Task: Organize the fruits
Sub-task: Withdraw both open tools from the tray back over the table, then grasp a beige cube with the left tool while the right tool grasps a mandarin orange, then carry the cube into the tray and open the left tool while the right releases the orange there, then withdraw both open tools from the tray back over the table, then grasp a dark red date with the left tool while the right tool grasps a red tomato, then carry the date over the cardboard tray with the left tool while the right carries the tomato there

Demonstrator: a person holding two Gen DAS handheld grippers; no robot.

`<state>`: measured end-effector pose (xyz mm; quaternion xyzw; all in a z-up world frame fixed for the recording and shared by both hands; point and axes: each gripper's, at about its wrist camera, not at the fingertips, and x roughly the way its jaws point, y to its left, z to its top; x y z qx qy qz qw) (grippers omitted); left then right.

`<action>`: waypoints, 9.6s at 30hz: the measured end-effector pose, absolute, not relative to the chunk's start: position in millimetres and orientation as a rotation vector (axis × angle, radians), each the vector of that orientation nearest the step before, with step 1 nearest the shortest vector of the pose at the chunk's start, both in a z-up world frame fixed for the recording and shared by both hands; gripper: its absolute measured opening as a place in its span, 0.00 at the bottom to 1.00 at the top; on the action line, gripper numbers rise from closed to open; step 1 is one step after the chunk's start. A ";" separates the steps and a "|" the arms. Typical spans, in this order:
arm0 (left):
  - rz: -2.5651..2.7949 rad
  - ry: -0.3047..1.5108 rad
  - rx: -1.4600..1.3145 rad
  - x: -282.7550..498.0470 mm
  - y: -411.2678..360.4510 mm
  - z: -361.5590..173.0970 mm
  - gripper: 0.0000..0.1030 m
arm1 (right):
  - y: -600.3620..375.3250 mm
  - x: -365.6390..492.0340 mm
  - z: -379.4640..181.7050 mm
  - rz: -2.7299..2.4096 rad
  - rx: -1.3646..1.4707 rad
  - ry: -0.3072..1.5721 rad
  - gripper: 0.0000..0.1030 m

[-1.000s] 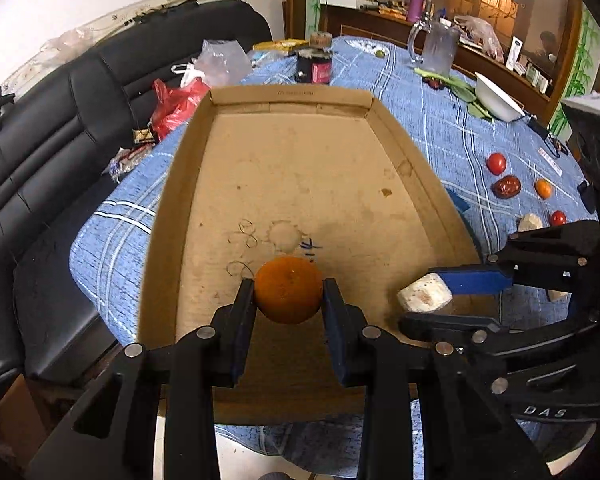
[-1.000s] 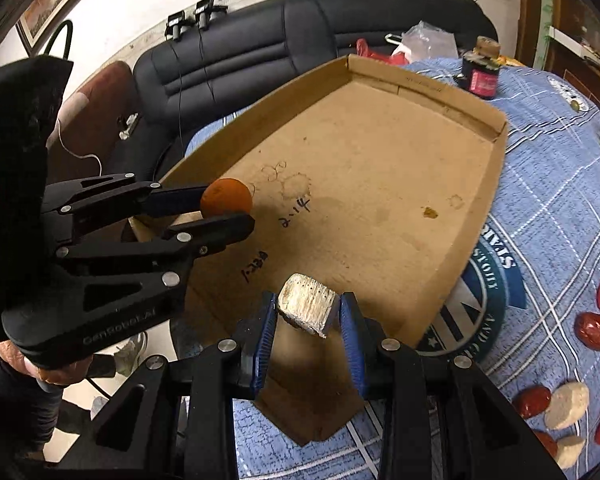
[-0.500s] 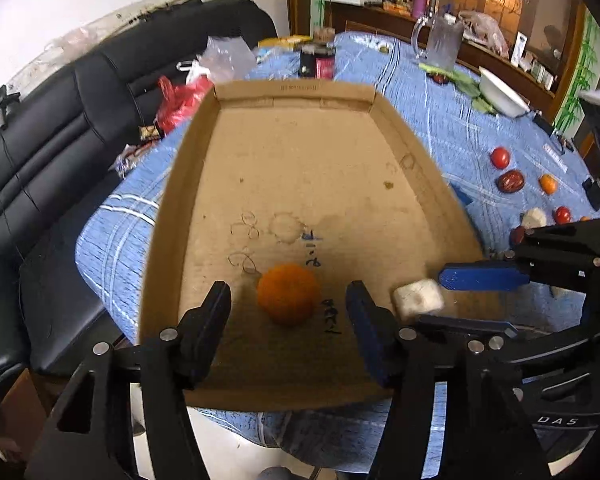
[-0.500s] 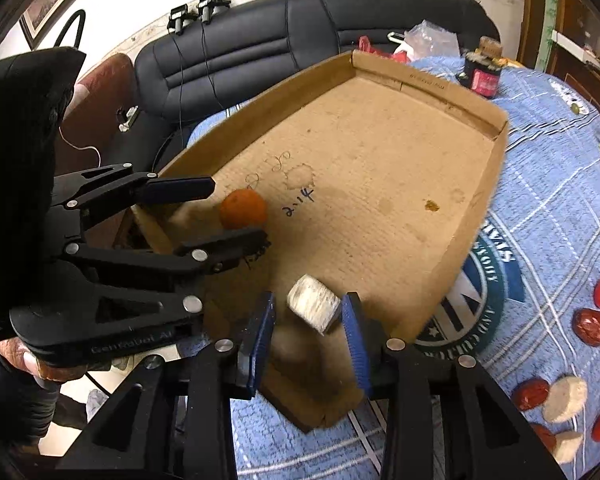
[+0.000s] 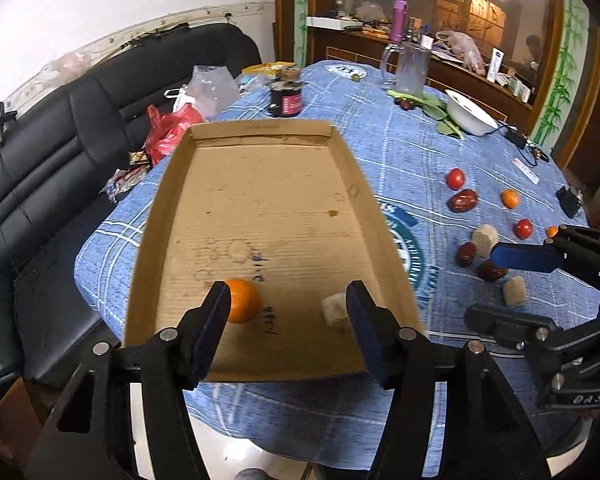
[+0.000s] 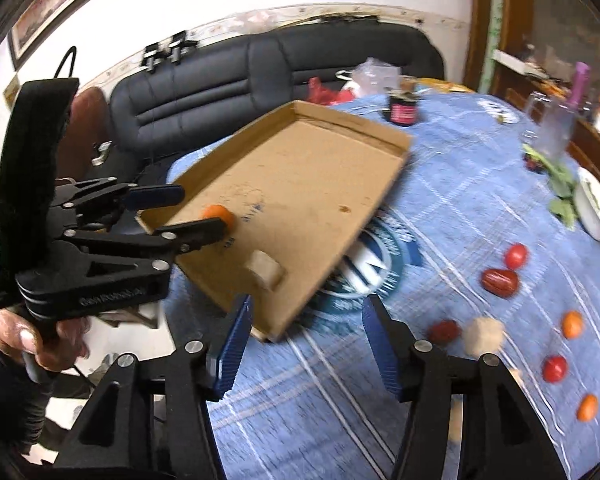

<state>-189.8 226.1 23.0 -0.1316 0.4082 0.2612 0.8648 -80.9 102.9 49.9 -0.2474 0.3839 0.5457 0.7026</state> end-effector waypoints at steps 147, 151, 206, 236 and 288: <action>0.666 0.861 -0.377 -167.3 307.5 5.6 0.37 | 187.7 -56.8 29.3 1.315 -0.470 0.901 0.32; 0.670 0.885 -0.393 -166.6 316.0 -5.7 0.37 | 204.8 -62.4 11.1 1.327 -0.504 0.932 0.32; 0.531 0.877 -0.318 -132.0 221.5 24.2 0.59 | 51.7 -3.4 40.1 1.100 -0.400 0.908 0.45; 0.315 0.960 -0.188 -35.9 132.3 11.0 0.58 | -55.7 87.5 12.3 0.851 -0.265 0.975 0.45; 0.477 0.923 -0.014 -31.0 122.6 9.5 0.44 | -35.6 76.9 14.5 0.854 -0.308 0.957 0.30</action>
